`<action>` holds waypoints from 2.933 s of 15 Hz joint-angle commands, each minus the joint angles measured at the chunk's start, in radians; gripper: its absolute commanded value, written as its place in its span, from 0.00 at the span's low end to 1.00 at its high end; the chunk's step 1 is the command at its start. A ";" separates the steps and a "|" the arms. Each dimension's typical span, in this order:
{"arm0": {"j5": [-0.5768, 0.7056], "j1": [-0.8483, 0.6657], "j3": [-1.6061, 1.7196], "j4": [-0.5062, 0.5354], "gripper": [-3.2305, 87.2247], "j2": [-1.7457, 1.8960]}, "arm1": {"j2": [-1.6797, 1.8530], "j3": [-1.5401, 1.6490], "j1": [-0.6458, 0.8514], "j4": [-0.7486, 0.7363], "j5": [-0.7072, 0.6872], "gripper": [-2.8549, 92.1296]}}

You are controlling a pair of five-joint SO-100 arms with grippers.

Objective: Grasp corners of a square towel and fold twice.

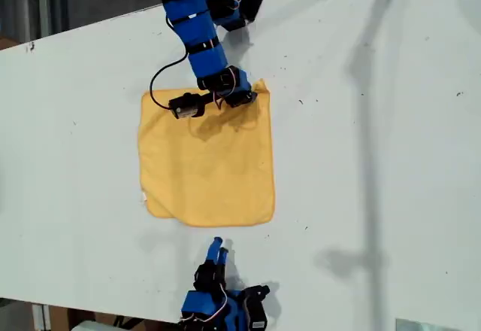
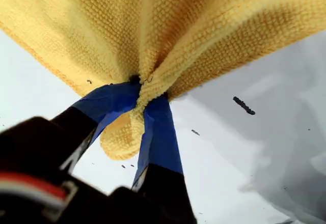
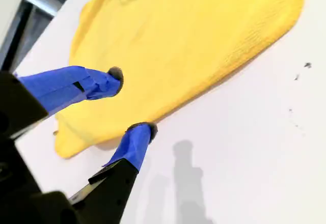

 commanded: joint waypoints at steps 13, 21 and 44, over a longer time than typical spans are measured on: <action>-0.198 0.319 -0.799 -0.423 0.30 -1.669 | 0.063 0.044 -0.014 -0.034 -0.006 0.03; -0.031 0.359 -1.583 0.256 0.03 -1.818 | 0.133 -0.336 -0.060 0.316 -0.012 0.03; 0.676 -0.735 -2.002 0.322 0.03 -1.997 | -0.482 -1.150 1.003 0.249 -0.825 0.03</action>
